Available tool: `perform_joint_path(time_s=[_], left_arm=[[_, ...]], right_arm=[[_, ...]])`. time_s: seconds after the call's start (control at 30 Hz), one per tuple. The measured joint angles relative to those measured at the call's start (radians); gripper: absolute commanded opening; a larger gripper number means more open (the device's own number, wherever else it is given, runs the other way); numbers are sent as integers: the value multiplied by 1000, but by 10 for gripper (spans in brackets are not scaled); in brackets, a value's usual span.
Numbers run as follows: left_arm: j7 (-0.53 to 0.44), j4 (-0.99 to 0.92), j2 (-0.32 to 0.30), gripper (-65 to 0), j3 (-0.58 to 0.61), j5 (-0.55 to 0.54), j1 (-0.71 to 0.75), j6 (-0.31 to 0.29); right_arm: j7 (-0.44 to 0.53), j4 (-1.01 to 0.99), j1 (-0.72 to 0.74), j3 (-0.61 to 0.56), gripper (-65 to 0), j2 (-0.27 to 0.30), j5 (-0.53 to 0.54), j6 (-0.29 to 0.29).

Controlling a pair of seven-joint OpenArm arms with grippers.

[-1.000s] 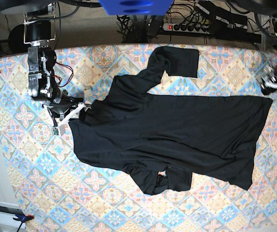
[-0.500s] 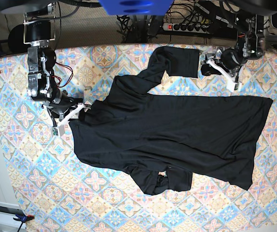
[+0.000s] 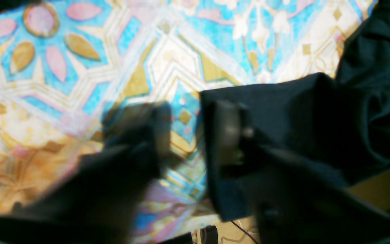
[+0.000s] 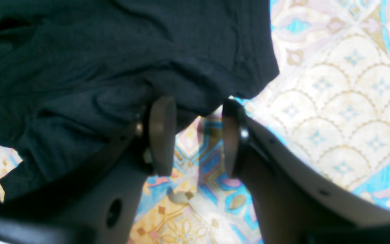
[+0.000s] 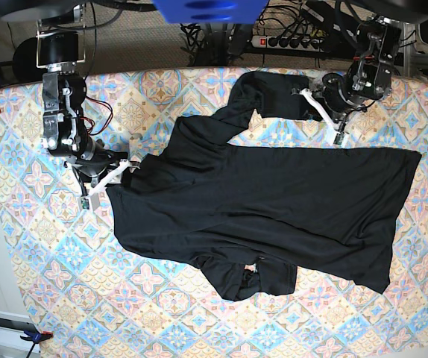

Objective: Layout the t-shirt on the table in an organized manner, then fold the t-shirt properly
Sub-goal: 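Grasp the sleeve cuff with the left gripper and pull it outward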

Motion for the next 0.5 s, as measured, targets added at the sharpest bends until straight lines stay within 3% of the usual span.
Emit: perform_joint_path(time_s=[0.07,0.27,0.37,0.5], left_arm=[[2,1,6,-650,3,-5,2,0],[63,44,8,-650,5,-30,17,-17],[100,65,33,-650,-59,-53,39,-31],[80,93,13,-650,-227,-18,53,-8]], right_arm=[[-1,0,0,0,-427,0,0,0],[0,0,0,0,-427,0,-1,0],[0,0,0,0,-427,0,0,0],[0,0,2,0,-427,3,-9,-1]])
